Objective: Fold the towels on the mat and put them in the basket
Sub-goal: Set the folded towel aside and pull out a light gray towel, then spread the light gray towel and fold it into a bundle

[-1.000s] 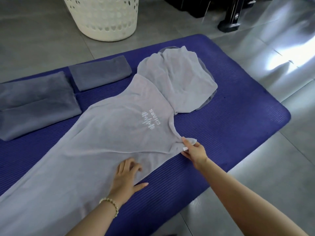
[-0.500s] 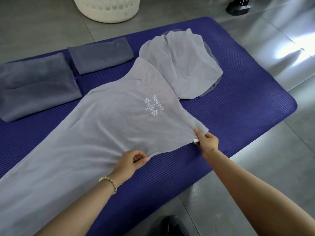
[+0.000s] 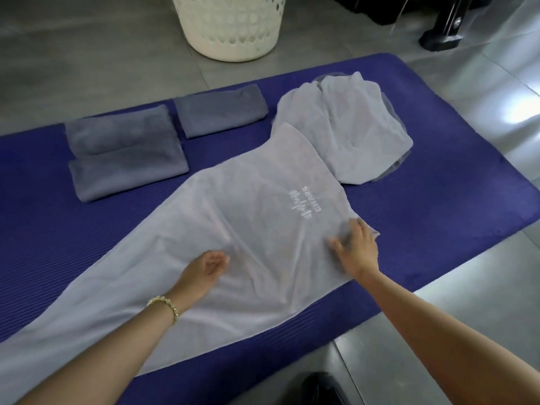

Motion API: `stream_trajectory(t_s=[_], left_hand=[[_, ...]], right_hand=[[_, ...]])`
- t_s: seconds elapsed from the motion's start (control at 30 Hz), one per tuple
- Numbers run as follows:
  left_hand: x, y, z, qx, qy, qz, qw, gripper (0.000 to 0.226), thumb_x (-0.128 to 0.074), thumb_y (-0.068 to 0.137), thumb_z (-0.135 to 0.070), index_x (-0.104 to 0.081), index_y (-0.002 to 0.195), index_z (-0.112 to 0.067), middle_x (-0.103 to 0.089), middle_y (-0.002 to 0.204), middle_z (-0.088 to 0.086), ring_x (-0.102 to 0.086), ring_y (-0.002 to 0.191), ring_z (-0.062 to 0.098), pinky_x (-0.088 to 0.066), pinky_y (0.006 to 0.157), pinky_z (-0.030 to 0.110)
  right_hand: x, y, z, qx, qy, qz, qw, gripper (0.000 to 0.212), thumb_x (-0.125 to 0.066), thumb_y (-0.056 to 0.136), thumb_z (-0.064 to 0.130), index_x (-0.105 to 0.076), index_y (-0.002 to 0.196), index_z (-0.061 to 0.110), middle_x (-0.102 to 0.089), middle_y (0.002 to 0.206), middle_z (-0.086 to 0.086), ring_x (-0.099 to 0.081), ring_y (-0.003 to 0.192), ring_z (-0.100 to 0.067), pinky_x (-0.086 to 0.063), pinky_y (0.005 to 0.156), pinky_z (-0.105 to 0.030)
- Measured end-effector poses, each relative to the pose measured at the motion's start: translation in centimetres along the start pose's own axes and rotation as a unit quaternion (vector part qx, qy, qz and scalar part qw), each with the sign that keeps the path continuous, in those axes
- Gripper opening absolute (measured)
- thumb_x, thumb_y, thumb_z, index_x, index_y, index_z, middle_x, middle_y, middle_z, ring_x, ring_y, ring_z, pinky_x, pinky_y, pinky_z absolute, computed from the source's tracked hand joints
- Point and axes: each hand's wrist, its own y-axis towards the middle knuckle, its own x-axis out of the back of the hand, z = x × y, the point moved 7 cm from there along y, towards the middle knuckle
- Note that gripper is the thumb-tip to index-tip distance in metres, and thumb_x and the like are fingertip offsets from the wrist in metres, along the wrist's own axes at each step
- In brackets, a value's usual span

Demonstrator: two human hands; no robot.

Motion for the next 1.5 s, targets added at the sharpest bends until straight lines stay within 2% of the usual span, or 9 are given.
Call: stream_trajectory(t_s=[0.27,0.47,0.6,0.9,1.03,1.13,1.3,1.4,1.5], left_hand=[[16.5,-6.7,11.5,0.077,0.105,-0.095,0.987,0.059,-0.051,0.088,-0.051,-0.047,0.136,-0.016,-0.05,0.136,-0.002,-0.049,0.125,0.022,-0.037,0.109,0.039],[23.5,-11.3,17.0,0.162,0.247,-0.203,0.934,0.054,-0.041,0.099,-0.041,-0.036,0.145,-0.014,-0.044,0.145,0.009,-0.036,0.134,0.03,-0.025,0.111,0.039],[25.2,-12.4,19.5,0.18,0.273,-0.163,0.931,0.048,-0.031,0.095,-0.058,-0.058,0.117,-0.024,-0.063,0.116,0.0,-0.058,0.106,0.022,-0.043,0.092,0.036],[25.0,-14.9,20.2,0.148,0.001,-0.026,0.989,0.066,-0.03,0.079,-0.076,-0.068,0.084,-0.023,-0.067,0.091,-0.007,-0.062,0.095,0.014,-0.046,0.094,0.031],[23.9,-15.5,20.1,0.106,0.107,0.029,0.988,0.045,-0.044,0.083,-0.071,-0.058,0.084,-0.028,-0.057,0.091,-0.011,-0.056,0.088,0.009,-0.044,0.081,0.025],[24.1,-16.4,21.3,0.11,0.159,0.067,0.979,0.053,-0.054,0.073,-0.077,-0.055,0.1,-0.03,-0.061,0.092,-0.013,-0.057,0.083,0.006,-0.046,0.073,0.022],[24.4,-17.7,22.3,0.05,0.053,0.039,0.997,0.057,-0.052,0.065,-0.079,-0.048,0.062,-0.022,-0.044,0.059,-0.012,-0.041,0.051,0.0,-0.036,0.054,0.015],[24.9,-18.3,22.0,0.03,-0.118,-0.024,0.992,0.049,-0.055,0.079,-0.063,-0.06,0.078,-0.014,-0.057,0.066,-0.009,-0.054,0.059,0.003,-0.047,0.06,0.019],[27.2,-18.9,20.3,0.003,-0.259,-0.09,0.962,0.041,-0.045,0.095,-0.046,-0.066,0.11,-0.014,-0.071,0.101,0.002,-0.068,0.095,0.016,-0.055,0.088,0.032]], right_hand=[[-9.9,-4.3,17.4,0.177,-0.093,0.145,0.969,0.074,-0.051,0.093,0.048,-0.017,0.152,0.019,-0.006,0.162,-0.003,-0.005,0.148,-0.022,-0.008,0.118,-0.035],[-16.8,-10.1,26.1,0.282,-0.124,0.232,0.923,0.071,-0.052,0.093,0.048,-0.022,0.15,0.018,-0.012,0.16,-0.003,-0.01,0.147,-0.02,-0.011,0.118,-0.031],[-20.2,-13.8,31.3,0.332,-0.144,0.273,0.892,0.068,-0.05,0.094,0.047,-0.023,0.15,0.019,-0.01,0.16,-0.002,-0.009,0.147,-0.019,-0.01,0.118,-0.03],[-26.8,-21.9,41.0,0.4,-0.12,0.337,0.844,0.05,-0.039,0.099,0.046,-0.042,0.143,0.022,-0.036,0.153,0.001,-0.014,0.147,-0.017,-0.007,0.119,-0.035],[-27.5,-24.0,40.2,0.382,-0.222,0.395,0.805,0.057,-0.023,0.099,0.056,-0.067,0.112,0.022,-0.069,0.097,0.005,-0.052,0.119,-0.015,-0.009,0.116,-0.035],[-26.3,-24.6,39.3,0.329,-0.204,0.445,0.807,0.063,-0.03,0.092,0.067,-0.069,0.073,0.021,-0.054,0.06,0.009,-0.056,0.072,-0.009,-0.04,0.086,-0.027],[-25.3,-26.2,37.7,0.324,-0.2,0.489,0.784,0.05,-0.056,0.082,0.066,-0.068,0.076,0.017,-0.05,0.069,0.011,-0.047,0.065,-0.005,-0.042,0.072,-0.027],[-25.4,-28.0,38.0,0.291,-0.149,0.538,0.776,0.059,-0.049,0.085,0.066,-0.066,0.079,0.009,-0.048,0.066,0.009,-0.047,0.064,-0.009,-0.039,0.069,-0.023],[-25.5,-29.8,39.2,0.253,-0.078,0.588,0.765,0.058,-0.051,0.079,0.071,-0.071,0.099,0.02,-0.072,0.098,0.009,-0.065,0.096,-0.004,-0.046,0.091,-0.019]])
